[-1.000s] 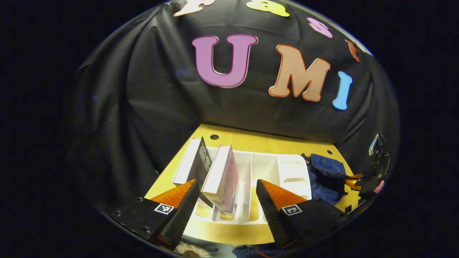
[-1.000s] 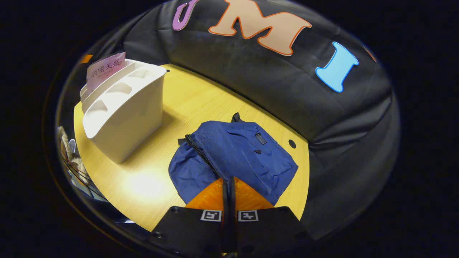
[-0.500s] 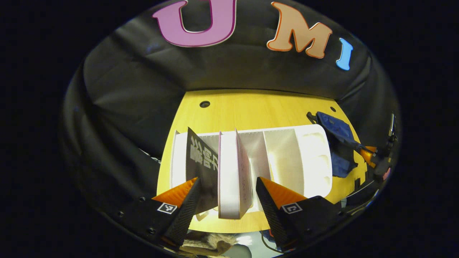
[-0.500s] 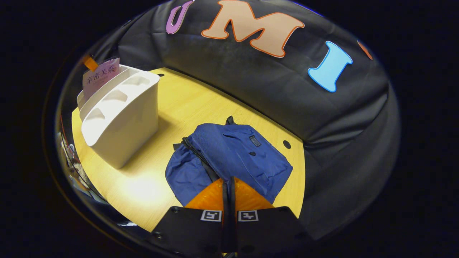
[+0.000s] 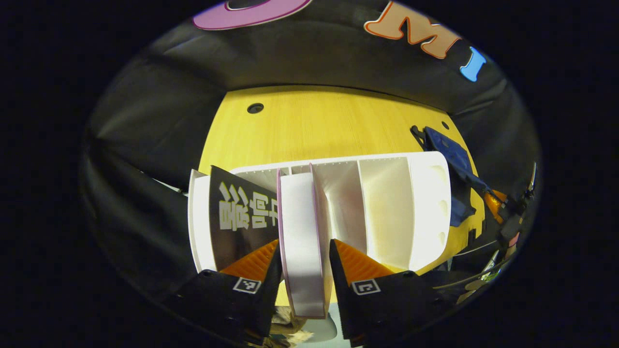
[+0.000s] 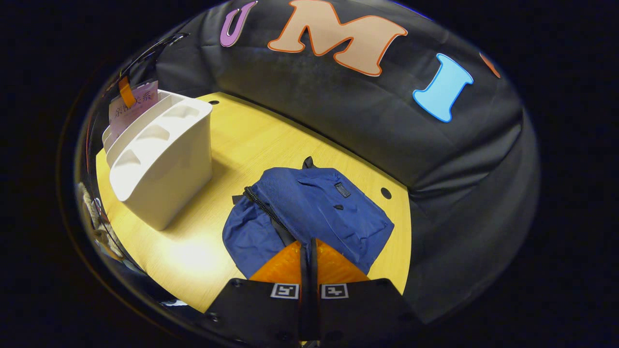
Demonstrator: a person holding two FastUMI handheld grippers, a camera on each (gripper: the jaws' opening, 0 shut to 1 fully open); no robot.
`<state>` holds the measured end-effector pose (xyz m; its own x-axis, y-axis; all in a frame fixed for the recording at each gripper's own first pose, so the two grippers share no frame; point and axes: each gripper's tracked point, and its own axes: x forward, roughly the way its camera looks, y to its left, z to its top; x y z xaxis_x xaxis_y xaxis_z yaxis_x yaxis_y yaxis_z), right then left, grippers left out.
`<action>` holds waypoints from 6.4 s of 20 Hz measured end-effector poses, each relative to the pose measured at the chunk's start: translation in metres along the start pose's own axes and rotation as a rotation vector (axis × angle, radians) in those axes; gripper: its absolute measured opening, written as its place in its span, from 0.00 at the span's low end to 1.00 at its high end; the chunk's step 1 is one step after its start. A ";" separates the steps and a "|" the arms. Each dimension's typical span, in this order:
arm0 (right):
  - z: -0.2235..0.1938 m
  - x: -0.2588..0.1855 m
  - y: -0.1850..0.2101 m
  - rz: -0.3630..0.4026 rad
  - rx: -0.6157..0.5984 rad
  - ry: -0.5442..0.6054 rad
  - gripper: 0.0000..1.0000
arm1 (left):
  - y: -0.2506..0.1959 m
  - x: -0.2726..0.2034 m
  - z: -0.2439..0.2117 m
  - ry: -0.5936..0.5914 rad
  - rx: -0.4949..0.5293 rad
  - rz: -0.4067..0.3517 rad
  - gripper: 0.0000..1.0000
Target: Open the schoolbag, grab two books from the bookshelf and put them into the schoolbag.
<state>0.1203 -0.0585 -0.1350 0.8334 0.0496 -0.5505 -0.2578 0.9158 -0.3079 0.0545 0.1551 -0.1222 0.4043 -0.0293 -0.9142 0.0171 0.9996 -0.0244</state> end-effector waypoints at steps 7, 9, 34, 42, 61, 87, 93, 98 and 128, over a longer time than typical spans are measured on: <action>-0.001 0.001 0.000 -0.002 -0.002 -0.001 0.03 | -0.013 0.006 -0.020 0.167 -0.122 -0.074 0.35; -0.001 0.001 0.002 -0.003 -0.006 -0.004 0.03 | -0.016 0.006 -0.021 0.174 -0.141 -0.063 0.34; 0.030 -0.005 -0.030 0.030 0.120 -0.175 0.03 | -0.068 -0.186 -0.009 -0.366 -0.501 -0.150 0.29; 0.043 -0.008 -0.045 0.029 0.165 -0.208 0.03 | -0.169 -0.205 -0.015 -0.491 -0.467 -0.284 0.29; 0.067 -0.009 -0.065 -0.037 0.274 -0.285 0.03 | -0.390 -0.010 -0.012 -0.271 -0.552 -0.603 0.29; 0.068 -0.014 -0.067 -0.067 0.263 -0.253 0.02 | -0.445 0.182 0.023 -0.180 -0.722 -0.610 0.70; 0.069 -0.011 -0.071 -0.082 0.282 -0.237 0.01 | -0.417 0.150 -0.013 -0.176 -0.489 -0.478 0.96; 0.068 -0.012 -0.070 -0.080 0.277 -0.233 0.02 | -0.413 0.087 -0.016 -0.196 -0.355 -0.530 0.92; 0.064 -0.004 -0.056 -0.076 0.221 -0.174 0.01 | 0.062 -0.093 0.019 -0.241 -0.149 0.082 0.95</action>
<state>0.1627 -0.0842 -0.0663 0.9226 0.0275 -0.3849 -0.0946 0.9832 -0.1564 0.0356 0.2195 -0.0309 0.6043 0.0693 -0.7938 -0.1523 0.9879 -0.0297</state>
